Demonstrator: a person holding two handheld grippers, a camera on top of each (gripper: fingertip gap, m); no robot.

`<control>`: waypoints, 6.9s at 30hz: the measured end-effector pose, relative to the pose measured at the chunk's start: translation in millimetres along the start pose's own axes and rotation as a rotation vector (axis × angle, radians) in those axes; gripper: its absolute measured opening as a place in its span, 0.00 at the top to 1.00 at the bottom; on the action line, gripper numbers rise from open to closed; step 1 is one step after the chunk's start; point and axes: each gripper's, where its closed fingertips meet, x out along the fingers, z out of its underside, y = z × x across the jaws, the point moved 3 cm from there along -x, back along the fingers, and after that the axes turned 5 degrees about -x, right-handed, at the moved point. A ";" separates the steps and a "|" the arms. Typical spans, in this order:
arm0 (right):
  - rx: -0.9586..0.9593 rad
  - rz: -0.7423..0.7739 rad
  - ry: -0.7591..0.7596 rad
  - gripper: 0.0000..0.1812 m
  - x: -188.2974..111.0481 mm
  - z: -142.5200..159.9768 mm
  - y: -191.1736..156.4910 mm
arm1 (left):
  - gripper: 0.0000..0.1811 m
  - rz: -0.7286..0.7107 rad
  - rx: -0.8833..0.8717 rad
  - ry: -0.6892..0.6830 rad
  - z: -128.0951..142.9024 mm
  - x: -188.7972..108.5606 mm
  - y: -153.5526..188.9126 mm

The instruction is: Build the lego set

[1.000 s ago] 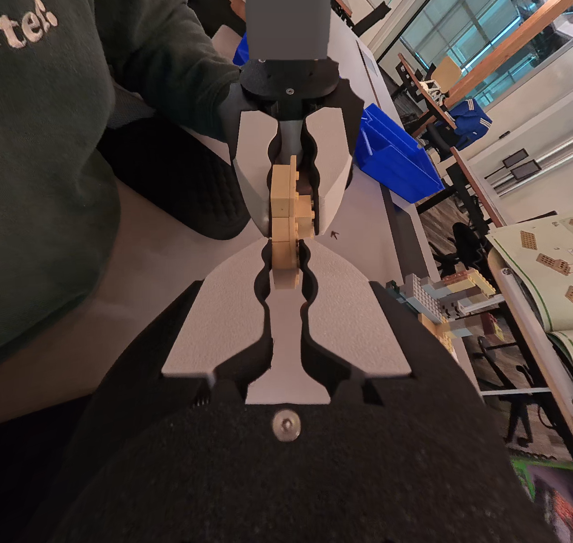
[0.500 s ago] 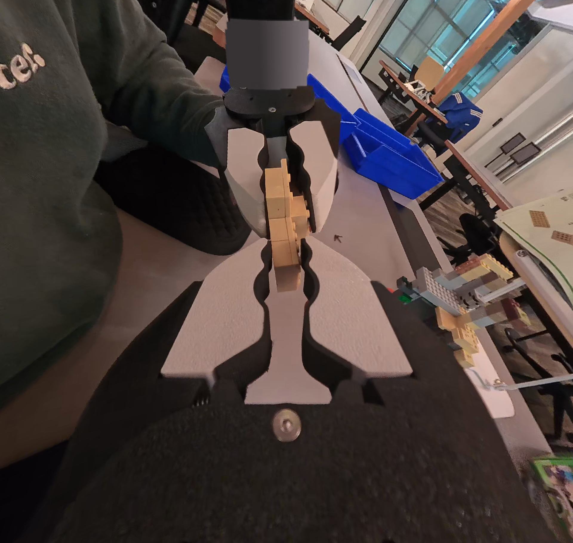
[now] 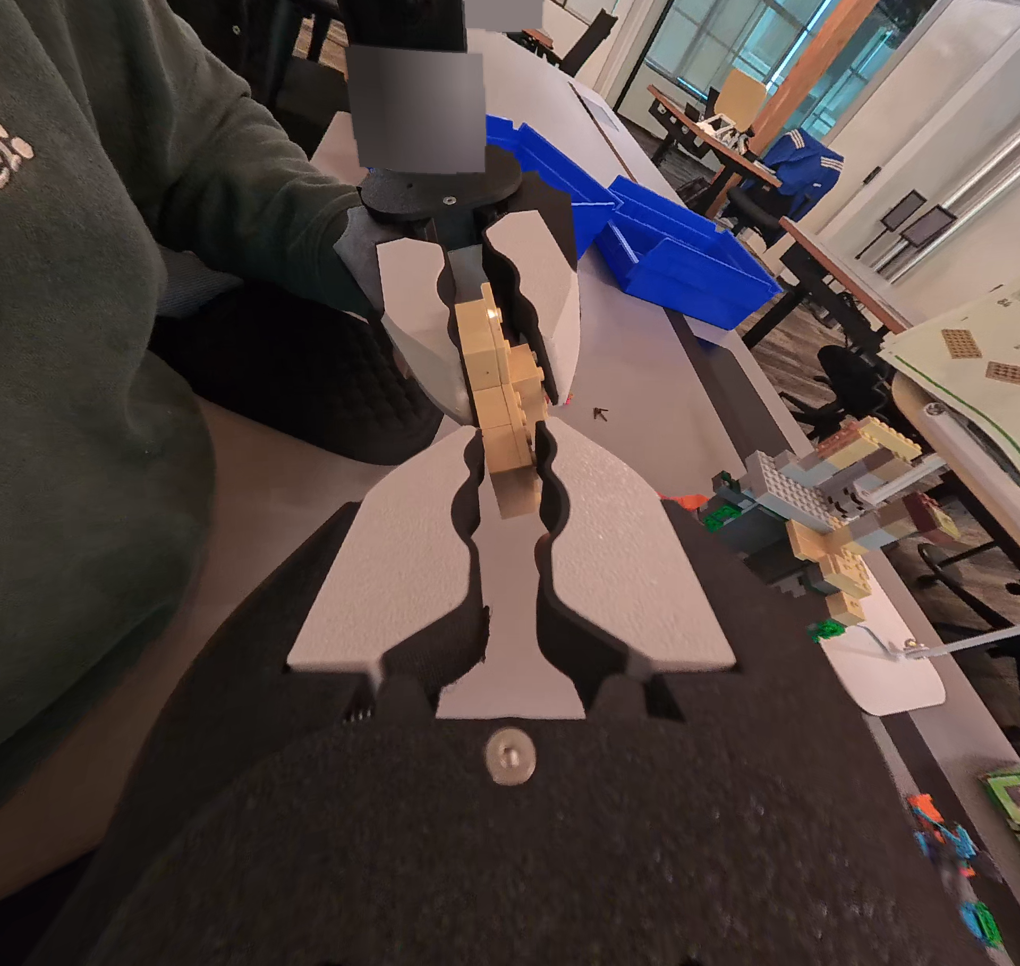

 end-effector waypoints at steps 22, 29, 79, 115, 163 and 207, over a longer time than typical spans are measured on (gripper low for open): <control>0.145 -0.046 -0.003 0.90 2.0 13.7 2.7 | 0.84 -0.018 -0.065 -0.016 9.4 5.3 -3.2; 0.194 -0.055 0.008 0.91 3.0 11.2 6.9 | 0.77 -0.018 -0.075 -0.013 9.8 6.6 -4.2; -0.141 0.043 0.110 0.83 19.2 -0.7 -26.3 | 0.85 0.143 -0.073 0.228 -14.6 -6.6 25.5; -0.058 -0.018 0.073 0.85 20.1 2.9 -30.0 | 0.86 0.169 -0.078 0.168 -15.8 -12.6 29.5; -0.438 0.172 -0.703 0.85 32.7 146.5 30.7 | 0.91 -0.179 -0.150 -0.308 83.8 1.8 -25.6; 0.266 -0.009 -0.503 0.76 20.7 127.7 7.0 | 0.81 -0.133 -0.506 -0.589 144.9 17.4 -35.6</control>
